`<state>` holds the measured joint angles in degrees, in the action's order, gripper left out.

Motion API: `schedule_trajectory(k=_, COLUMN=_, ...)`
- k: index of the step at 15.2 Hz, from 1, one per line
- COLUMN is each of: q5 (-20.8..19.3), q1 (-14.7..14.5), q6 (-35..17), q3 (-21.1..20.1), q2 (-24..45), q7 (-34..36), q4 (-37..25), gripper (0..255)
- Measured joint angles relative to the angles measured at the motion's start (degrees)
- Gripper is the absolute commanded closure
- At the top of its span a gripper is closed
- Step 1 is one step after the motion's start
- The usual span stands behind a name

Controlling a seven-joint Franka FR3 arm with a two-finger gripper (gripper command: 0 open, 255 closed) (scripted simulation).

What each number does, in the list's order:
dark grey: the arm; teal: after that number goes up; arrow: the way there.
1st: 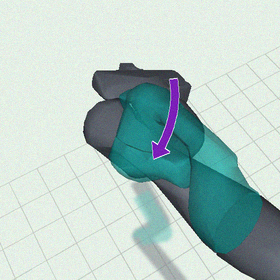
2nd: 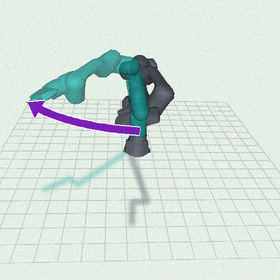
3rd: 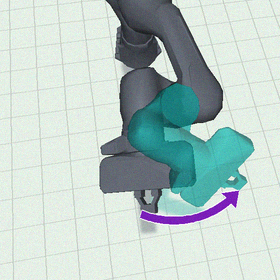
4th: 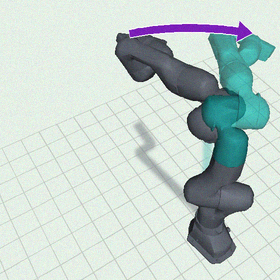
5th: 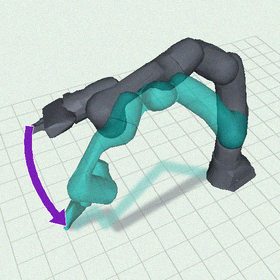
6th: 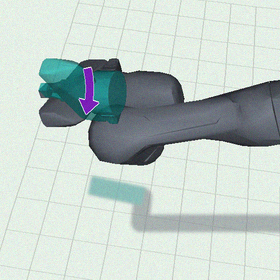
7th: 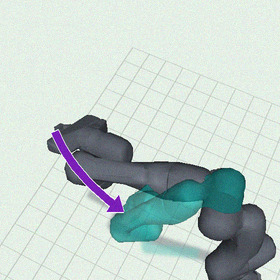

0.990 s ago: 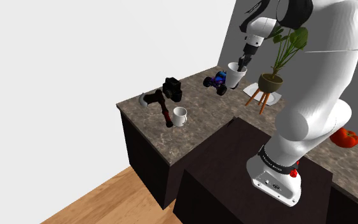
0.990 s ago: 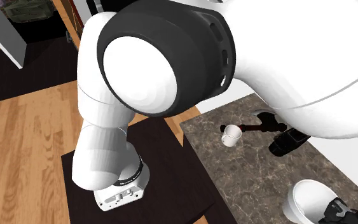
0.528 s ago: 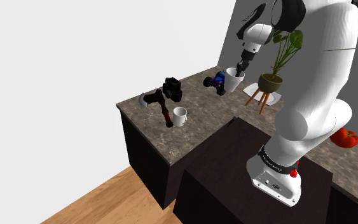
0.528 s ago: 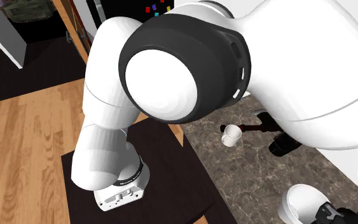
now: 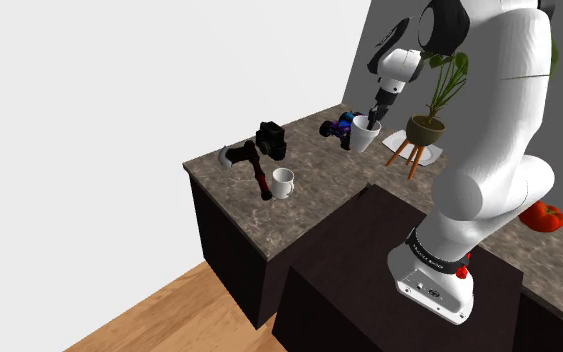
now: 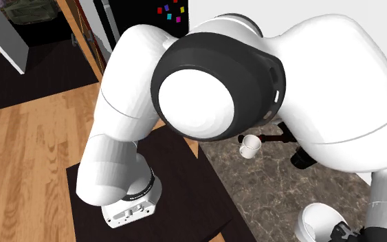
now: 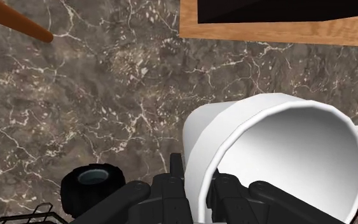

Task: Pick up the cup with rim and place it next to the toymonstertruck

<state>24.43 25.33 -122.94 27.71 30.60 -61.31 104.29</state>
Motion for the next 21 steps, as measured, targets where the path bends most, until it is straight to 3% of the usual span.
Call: schedule_trajectory(k=21, q5=6.41, q1=3.37, q6=-9.57, q3=-4.8, q2=11.76, q7=-4.53, q4=-1.34, gripper=255)
